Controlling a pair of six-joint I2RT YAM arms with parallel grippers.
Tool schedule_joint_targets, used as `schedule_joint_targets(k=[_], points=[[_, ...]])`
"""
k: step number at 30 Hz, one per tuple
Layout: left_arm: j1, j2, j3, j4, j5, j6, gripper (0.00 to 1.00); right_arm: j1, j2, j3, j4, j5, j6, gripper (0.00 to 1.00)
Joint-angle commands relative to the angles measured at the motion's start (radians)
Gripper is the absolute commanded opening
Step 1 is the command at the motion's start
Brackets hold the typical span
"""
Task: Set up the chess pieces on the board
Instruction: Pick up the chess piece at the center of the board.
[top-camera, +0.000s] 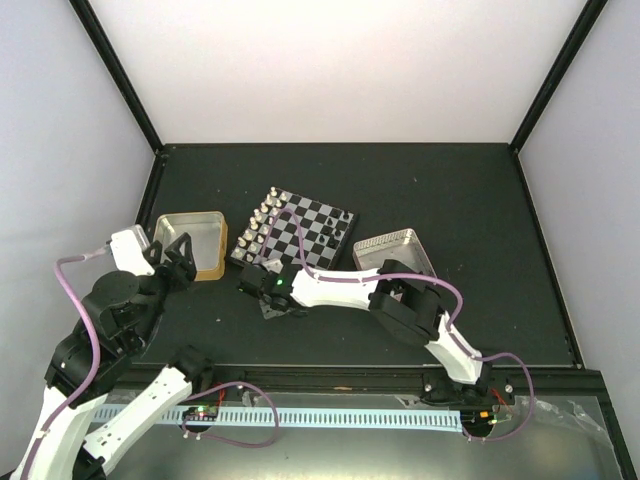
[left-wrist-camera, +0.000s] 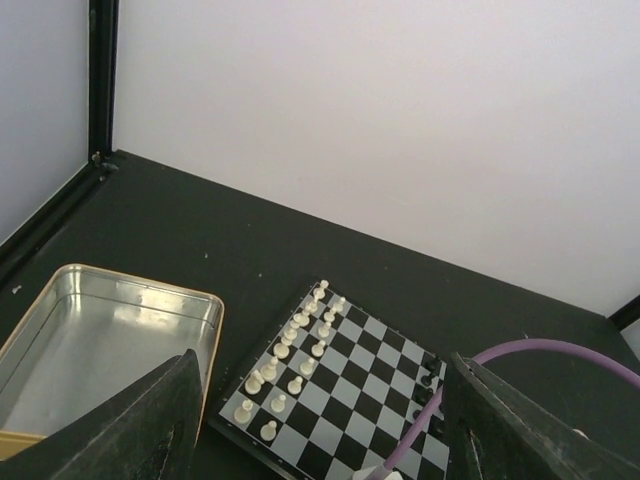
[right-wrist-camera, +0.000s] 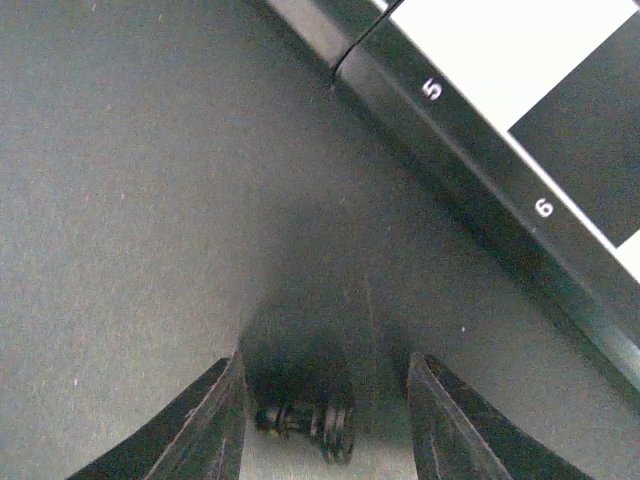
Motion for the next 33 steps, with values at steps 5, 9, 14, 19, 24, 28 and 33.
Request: schedule_joint_targets(k=[5, 9, 14, 19, 24, 28, 33], points=[[0.004, 0.010, 0.007, -0.013, 0.045, 0.011, 0.68, -0.027, -0.139, -0.123, 0.161, -0.088, -0.129, 0.52], [0.004, 0.028, 0.016, -0.010, 0.070, 0.011, 0.68, -0.041, -0.234, -0.237, 0.319, -0.142, -0.283, 0.56], [0.004, 0.053, 0.036, -0.011, 0.118, -0.001, 0.69, -0.050, -0.293, -0.352, 0.425, -0.249, -0.563, 0.56], [0.005, 0.059, 0.058, -0.024, 0.128, -0.032, 0.68, -0.050, -0.297, -0.397, 0.439, -0.306, -0.693, 0.56], [0.004, 0.057, 0.064, -0.032, 0.121, -0.048, 0.69, -0.033, -0.252, -0.373, 0.436, -0.299, -0.661, 0.59], [0.005, 0.063, 0.062, -0.032, 0.121, -0.051, 0.69, 0.006, -0.205, -0.337, 0.407, -0.244, -0.623, 0.59], [0.005, 0.067, 0.058, -0.034, 0.122, -0.048, 0.69, 0.024, -0.175, -0.321, 0.392, -0.177, -0.563, 0.54]])
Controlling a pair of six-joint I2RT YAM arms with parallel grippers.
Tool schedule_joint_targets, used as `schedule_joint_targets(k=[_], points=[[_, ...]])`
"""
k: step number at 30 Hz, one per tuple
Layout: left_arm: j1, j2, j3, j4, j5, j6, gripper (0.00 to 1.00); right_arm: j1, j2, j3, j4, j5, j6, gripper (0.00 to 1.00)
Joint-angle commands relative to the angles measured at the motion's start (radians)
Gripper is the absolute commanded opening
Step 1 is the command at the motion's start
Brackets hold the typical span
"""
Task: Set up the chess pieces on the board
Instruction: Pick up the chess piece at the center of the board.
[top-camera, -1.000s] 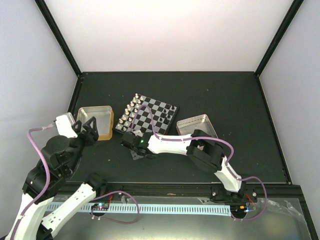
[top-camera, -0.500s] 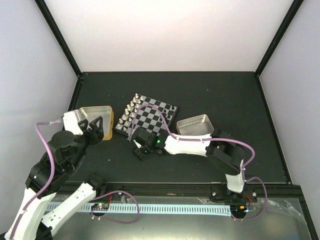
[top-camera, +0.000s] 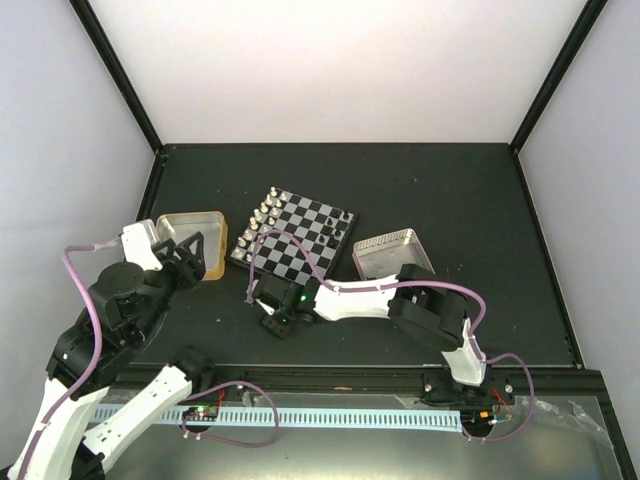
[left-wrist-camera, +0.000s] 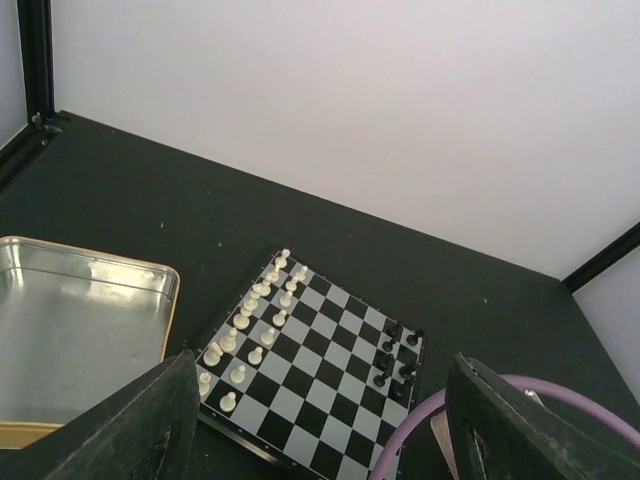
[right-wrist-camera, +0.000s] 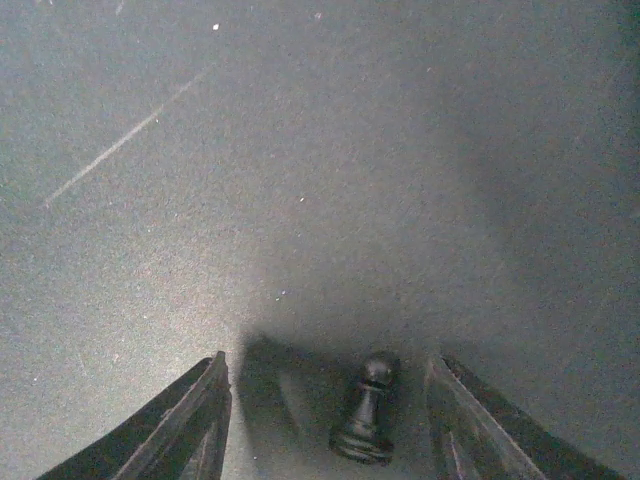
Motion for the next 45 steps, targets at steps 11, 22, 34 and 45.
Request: schedule_joint_targets(k=[11, 22, 34, 45], points=[[0.004, 0.006, 0.011, -0.010, -0.007, 0.004, 0.69, 0.044, -0.006, -0.007, -0.094, 0.133, 0.137, 0.38], [0.004, 0.017, 0.004, 0.000, -0.002, 0.012, 0.69, 0.055, 0.008, -0.023, -0.071, 0.106, 0.134, 0.25], [0.004, 0.019, 0.001, -0.002, 0.001, 0.004, 0.69, 0.058, -0.002, -0.059, -0.053, 0.133, 0.137, 0.12], [0.005, 0.068, -0.057, 0.056, 0.110, -0.050, 0.69, 0.036, -0.209, -0.241, 0.245, 0.262, 0.178, 0.09]])
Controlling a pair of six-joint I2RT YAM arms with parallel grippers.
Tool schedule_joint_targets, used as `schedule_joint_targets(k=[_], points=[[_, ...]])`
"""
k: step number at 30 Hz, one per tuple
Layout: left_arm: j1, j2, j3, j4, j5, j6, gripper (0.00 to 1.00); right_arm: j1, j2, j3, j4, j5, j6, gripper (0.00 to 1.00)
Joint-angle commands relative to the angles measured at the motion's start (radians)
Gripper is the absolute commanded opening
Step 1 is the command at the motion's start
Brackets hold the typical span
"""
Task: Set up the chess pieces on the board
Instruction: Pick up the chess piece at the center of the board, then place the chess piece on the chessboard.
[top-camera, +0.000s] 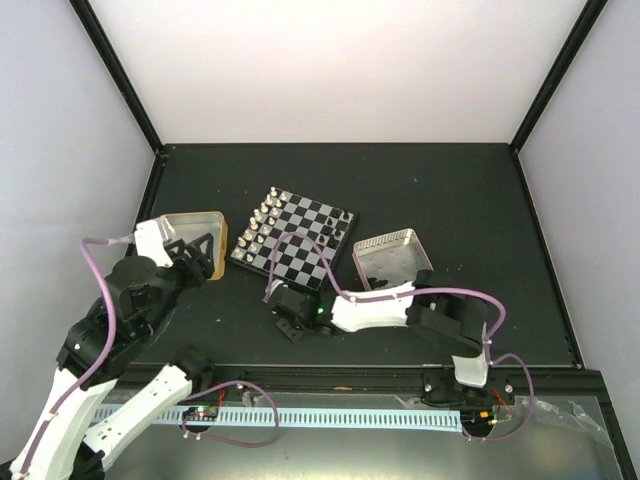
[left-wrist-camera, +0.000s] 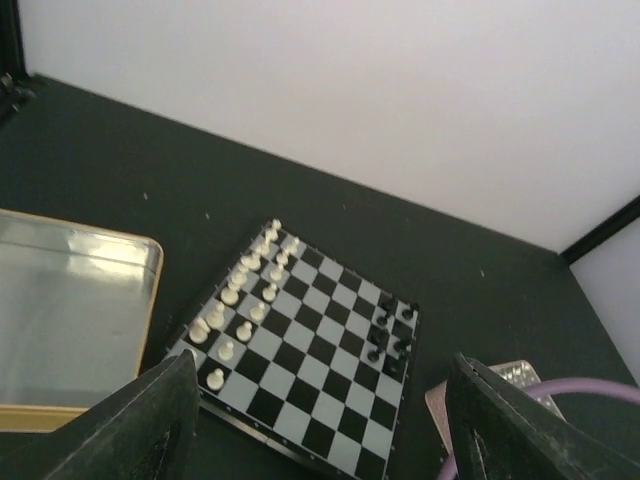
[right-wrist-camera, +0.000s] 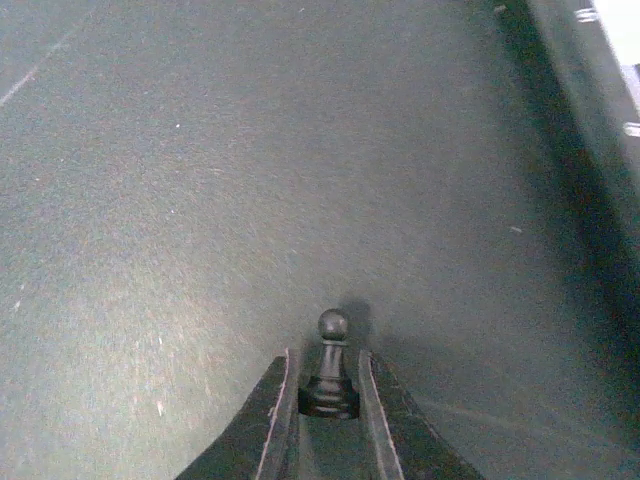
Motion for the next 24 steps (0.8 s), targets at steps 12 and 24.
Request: schedule_joint_targets(k=[12, 24], points=[[0.009, 0.323, -0.145, 0.383, 0.680, -0.031, 0.76, -0.099, -0.604, -0.536, 0.681, 0.118, -0.191, 0.09], [0.013, 0.632, -0.009, 0.359, 1.168, -0.008, 0.63, -0.135, -0.826, -0.641, 0.813, 0.109, -0.364, 0.08]])
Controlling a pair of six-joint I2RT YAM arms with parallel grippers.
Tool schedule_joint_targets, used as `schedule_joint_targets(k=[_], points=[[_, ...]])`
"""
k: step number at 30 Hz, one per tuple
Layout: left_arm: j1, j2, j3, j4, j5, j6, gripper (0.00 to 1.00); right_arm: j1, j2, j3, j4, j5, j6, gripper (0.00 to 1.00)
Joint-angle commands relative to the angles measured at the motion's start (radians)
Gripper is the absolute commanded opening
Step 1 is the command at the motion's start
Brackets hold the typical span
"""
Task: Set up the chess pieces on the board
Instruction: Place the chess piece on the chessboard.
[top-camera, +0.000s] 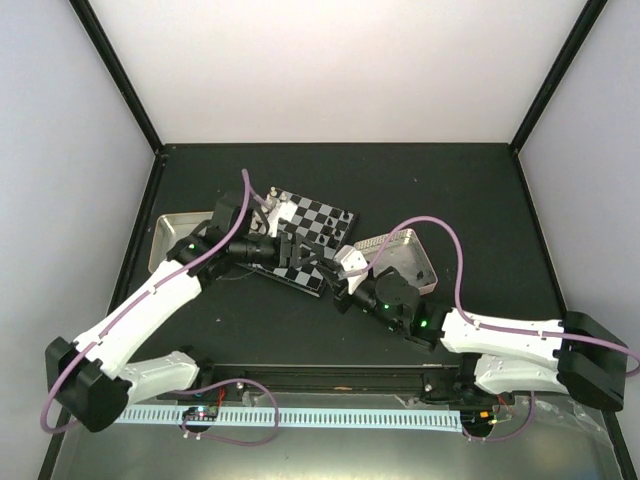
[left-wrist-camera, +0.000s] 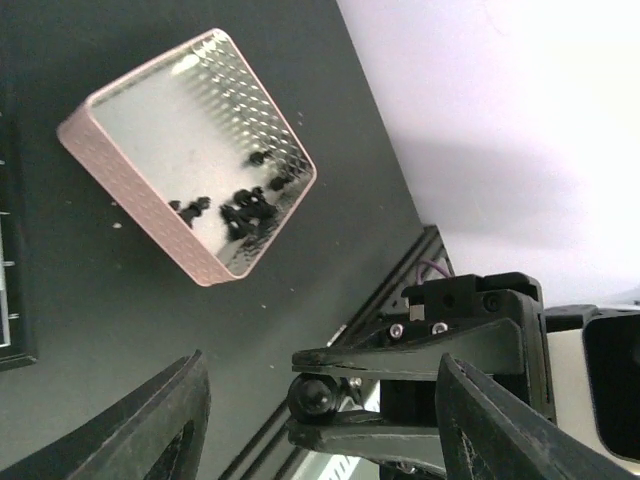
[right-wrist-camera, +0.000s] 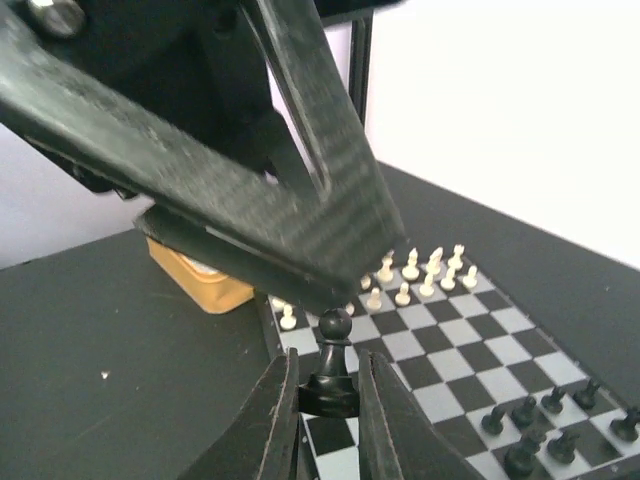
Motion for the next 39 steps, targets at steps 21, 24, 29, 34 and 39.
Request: schedule_joint_targets(k=[21, 24, 29, 34, 39], points=[[0.006, 0.118, 0.078, -0.034, 0.169, 0.064, 0.16, -0.015, -0.018, 0.014, 0.048, -0.087, -0.090, 0.08], [0.006, 0.125, 0.085, -0.042, 0.167, 0.074, 0.19, -0.014, -0.016, 0.014, 0.039, -0.104, -0.096, 0.08], [0.006, 0.126, 0.089, -0.043, 0.159, 0.083, 0.10, -0.014, -0.010, 0.021, 0.031, -0.105, -0.094, 0.09], [0.005, 0.116, 0.087, -0.060, 0.136, 0.094, 0.02, -0.015, 0.003, 0.054, -0.035, -0.059, -0.035, 0.22], [0.006, 0.106, 0.084, -0.091, -0.002, 0.135, 0.02, -0.028, -0.010, 0.078, -0.149, -0.048, 0.093, 0.66]])
